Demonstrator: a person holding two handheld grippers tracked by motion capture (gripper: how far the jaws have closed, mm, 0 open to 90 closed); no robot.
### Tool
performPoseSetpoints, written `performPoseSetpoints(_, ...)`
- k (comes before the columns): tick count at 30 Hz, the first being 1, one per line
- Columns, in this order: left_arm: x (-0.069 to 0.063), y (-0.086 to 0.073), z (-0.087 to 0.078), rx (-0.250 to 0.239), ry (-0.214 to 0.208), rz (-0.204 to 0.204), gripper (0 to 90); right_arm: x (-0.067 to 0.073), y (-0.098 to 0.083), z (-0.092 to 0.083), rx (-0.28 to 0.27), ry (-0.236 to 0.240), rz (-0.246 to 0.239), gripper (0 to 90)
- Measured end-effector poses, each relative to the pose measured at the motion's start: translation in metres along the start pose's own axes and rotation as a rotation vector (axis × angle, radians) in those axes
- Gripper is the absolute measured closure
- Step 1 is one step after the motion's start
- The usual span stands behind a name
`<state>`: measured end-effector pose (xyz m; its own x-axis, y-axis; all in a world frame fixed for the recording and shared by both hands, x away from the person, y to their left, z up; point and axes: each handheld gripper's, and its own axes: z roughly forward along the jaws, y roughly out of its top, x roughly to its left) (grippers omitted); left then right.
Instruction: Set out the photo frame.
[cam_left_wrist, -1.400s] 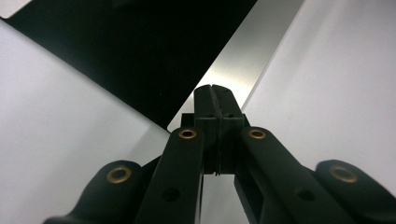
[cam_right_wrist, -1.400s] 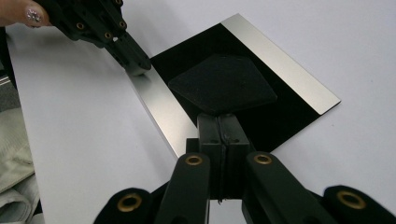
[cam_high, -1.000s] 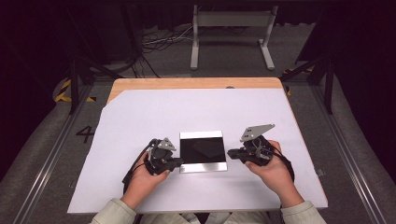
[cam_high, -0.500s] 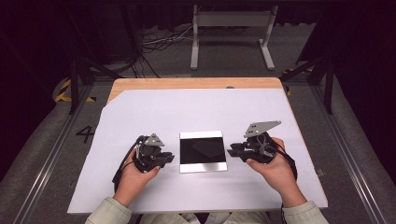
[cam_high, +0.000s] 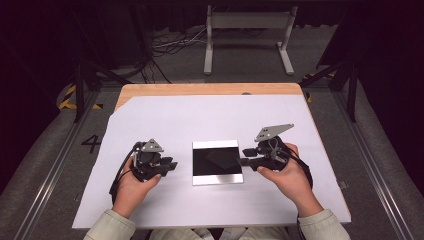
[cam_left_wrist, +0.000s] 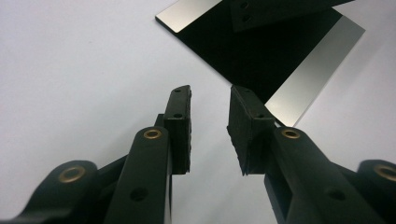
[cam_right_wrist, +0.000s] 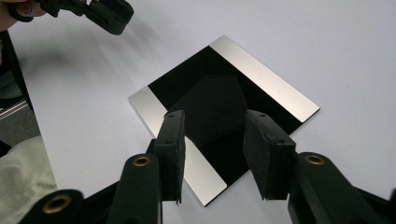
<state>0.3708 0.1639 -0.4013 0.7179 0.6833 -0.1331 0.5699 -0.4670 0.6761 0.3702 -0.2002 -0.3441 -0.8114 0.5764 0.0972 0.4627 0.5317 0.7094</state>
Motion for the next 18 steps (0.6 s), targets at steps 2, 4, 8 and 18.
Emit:
performPoseSetpoints(2, 0.002, -0.001, -0.001, -0.001, 0.004, -0.003, 68.2, -0.001, 0.004, 0.002, 0.005, -0.002, 0.000, 56.1)
performPoseSetpoints(4, 0.004, -0.002, -0.003, -0.003, 0.016, -0.009, 66.6, -0.003, 0.007, 0.004, 0.011, -0.003, 0.007, 54.2)
performPoseSetpoints(8, 0.008, -0.005, -0.008, -0.007, 0.033, -0.021, 63.5, -0.008, 0.015, 0.009, 0.033, 0.005, 0.027, 51.6)
performPoseSetpoints(18, 0.011, -0.015, -0.015, 0.000, 0.071, -0.036, 60.0, -0.020, 0.032, 0.029, 0.096, 0.041, 0.058, 47.7)
